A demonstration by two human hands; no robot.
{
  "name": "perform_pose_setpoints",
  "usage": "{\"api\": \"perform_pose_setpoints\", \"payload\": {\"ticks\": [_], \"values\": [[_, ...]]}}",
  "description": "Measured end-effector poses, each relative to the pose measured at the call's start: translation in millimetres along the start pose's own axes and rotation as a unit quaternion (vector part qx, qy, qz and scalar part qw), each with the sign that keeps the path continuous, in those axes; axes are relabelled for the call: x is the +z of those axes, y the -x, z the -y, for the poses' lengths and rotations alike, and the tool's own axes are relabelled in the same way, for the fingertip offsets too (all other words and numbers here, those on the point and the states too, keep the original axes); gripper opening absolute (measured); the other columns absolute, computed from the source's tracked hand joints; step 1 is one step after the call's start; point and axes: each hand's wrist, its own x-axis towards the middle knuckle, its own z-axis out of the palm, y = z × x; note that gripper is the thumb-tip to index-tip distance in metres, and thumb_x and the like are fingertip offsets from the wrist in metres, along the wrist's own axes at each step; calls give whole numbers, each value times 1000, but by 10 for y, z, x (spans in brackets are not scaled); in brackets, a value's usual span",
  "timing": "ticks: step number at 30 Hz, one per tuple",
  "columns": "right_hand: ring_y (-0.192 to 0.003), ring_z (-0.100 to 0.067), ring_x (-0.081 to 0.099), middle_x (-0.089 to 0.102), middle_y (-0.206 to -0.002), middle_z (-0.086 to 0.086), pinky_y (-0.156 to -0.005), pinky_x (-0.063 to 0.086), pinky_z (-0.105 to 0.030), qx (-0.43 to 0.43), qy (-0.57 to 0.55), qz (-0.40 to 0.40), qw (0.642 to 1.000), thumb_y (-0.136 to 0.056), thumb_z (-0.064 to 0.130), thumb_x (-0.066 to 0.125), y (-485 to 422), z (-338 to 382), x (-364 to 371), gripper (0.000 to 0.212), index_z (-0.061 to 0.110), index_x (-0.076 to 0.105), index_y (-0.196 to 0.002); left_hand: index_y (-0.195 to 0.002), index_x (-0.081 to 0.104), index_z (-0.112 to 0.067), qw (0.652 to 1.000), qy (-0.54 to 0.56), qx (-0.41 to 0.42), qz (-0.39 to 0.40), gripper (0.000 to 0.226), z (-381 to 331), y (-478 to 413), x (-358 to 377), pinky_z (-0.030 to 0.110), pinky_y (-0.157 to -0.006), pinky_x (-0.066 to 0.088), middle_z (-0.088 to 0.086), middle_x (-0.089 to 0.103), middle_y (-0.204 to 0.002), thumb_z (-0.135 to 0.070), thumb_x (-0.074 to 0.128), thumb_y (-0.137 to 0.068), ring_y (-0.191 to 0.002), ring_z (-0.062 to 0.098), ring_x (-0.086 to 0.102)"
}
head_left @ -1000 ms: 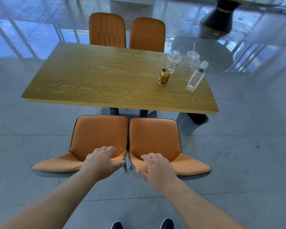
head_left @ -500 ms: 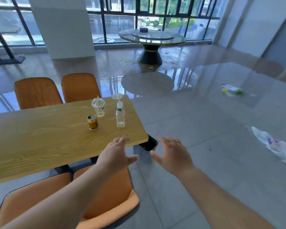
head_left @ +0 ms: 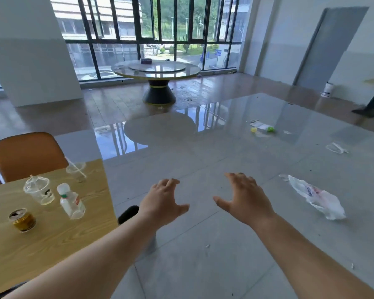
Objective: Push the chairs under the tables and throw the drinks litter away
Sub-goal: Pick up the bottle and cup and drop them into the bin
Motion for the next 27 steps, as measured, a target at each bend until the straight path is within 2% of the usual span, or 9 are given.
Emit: {"api": "perform_pose_setpoints", "payload": {"ticks": [6,12,15,18,22,27], "values": [[-132,-29,43,47,-147,-2,-103,42,-47,-20,24,23,999,-84,79,52,-1002,-312,194,88,26,36,-152,-150,38,-34,1000,10,11,-19,88,-182,-1241,211,38,-102,45,-6,40,-152,-69,70,-75,-136,21,39],[-135,-27,40,43,-152,-2,-107,40,-45,-9,68,61,996,-85,78,52,-2153,-638,139,88,26,34,-153,-150,36,-34,999,52,0,6,91,-308,-2526,383,39,-101,45,-7,39,-152,-68,72,-73,-137,20,39],[-134,-28,42,45,-151,-3,-105,41,-44,-5,92,25,995,-86,77,54,-2809,-840,-109,87,24,37,-152,-149,38,-34,998,57,12,-18,91,-430,-3214,241,39,-104,45,-6,40,-151,-67,73,-72,-136,22,40],[-133,-31,42,48,-147,-4,-104,43,-46,12,49,-14,999,-86,73,60,-3416,-990,-282,84,24,40,-151,-149,40,-32,997,51,22,-46,91,-545,-3825,70,36,-104,42,-4,42,-150,-66,73,-71,-135,24,41],[-132,-28,42,48,-146,-2,-103,42,-44,-24,41,-5,999,-86,75,57,-4133,-1078,-184,84,26,37,-152,-148,40,-33,998,27,10,-64,90,-550,-4478,-63,36,-104,43,-5,42,-149,-67,73,-72,-133,23,41],[-133,-28,44,49,-146,-2,-103,44,-45,-108,3,10,994,-84,76,58,-5278,-1040,250,86,27,40,-152,-149,40,-31,993,4,-68,-96,91,-165,-5178,-123,39,-105,43,-4,42,-149,-65,75,-72,-133,25,41]]}}
